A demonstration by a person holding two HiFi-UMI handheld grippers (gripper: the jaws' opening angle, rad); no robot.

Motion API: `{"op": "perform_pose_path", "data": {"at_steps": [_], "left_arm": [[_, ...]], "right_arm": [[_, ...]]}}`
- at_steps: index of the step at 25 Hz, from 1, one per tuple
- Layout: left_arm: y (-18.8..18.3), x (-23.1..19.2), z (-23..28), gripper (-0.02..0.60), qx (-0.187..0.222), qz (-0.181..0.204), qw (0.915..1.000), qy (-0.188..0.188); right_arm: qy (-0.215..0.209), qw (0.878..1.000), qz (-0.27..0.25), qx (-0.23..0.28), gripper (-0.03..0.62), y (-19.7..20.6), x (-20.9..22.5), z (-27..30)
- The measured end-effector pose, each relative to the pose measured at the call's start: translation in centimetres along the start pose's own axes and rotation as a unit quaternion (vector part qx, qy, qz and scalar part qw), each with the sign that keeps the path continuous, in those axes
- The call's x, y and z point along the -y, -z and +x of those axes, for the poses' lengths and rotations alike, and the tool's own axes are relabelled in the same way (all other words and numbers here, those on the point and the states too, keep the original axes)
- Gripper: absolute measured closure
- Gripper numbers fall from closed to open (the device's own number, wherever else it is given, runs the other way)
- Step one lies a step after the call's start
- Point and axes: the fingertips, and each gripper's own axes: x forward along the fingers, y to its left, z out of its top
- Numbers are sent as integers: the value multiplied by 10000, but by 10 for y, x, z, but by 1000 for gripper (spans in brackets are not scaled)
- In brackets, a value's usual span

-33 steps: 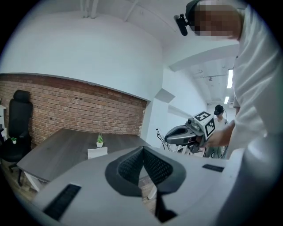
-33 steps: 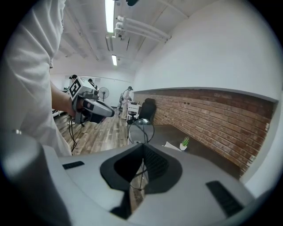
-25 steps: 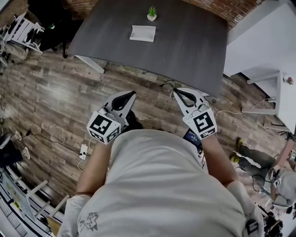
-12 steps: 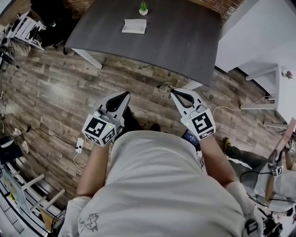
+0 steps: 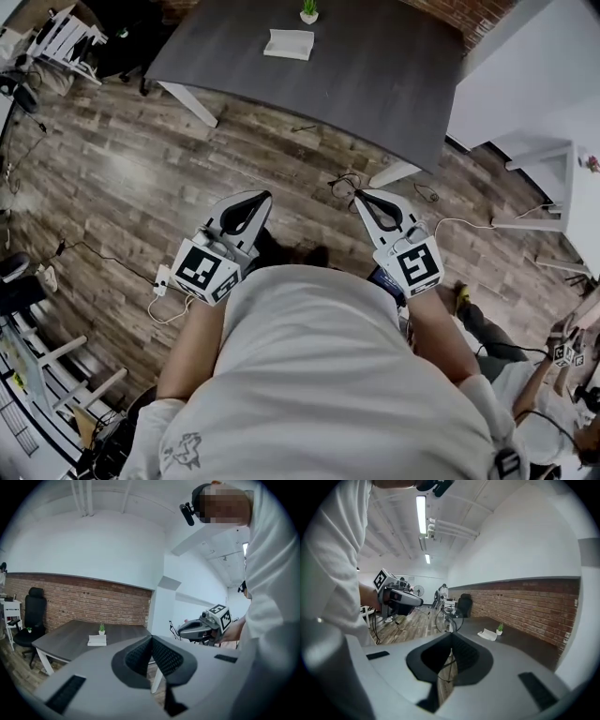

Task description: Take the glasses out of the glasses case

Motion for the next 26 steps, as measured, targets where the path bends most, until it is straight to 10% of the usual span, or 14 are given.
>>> {"op": "perform_pose_path", "data": {"at_steps": [26], "left_arm": [[4, 20, -12, 571, 182, -104, 9998, -58]], "right_arm": [[-133, 9998, -66, 132, 580, -11, -18, -19]]}}
